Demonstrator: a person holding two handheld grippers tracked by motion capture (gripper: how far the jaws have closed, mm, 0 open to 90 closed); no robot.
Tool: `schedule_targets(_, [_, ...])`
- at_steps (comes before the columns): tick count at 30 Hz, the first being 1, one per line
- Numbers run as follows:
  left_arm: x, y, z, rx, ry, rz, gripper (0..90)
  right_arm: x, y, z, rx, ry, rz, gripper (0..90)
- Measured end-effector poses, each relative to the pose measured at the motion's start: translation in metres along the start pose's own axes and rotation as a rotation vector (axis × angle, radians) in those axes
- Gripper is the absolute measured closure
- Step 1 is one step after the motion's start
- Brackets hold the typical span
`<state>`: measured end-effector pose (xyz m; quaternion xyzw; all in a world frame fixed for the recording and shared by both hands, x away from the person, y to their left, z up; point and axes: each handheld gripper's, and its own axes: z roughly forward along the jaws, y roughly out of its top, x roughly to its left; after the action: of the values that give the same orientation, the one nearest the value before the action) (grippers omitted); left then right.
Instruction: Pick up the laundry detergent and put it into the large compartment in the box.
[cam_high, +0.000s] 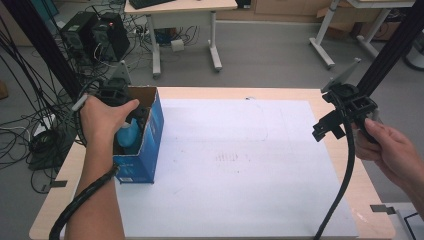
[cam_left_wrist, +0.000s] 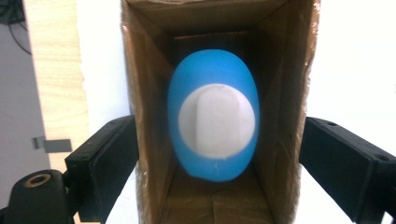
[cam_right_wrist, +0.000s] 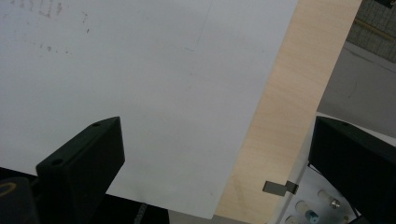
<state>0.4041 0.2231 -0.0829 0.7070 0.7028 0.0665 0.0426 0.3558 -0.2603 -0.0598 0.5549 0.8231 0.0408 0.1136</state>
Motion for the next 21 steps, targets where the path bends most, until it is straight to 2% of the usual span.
schedule_targets(4, [-0.004, -0.005, -0.014, -0.023, -0.004, -0.003, 10.4, -0.001, -0.001, -0.001, -0.006, -0.004, 0.003, 3.6])
schedule_targets(14, [-0.041, -0.010, -0.048, -0.064, 0.019, 0.051, 9.2, -0.006, -0.001, -0.001, -0.005, 0.001, 0.005, 3.6])
schedule_targets(21, [-0.066, -0.013, -0.057, -0.084, -0.014, 0.106, 8.8, -0.007, -0.001, 0.000, -0.004, 0.007, 0.008, 3.6])
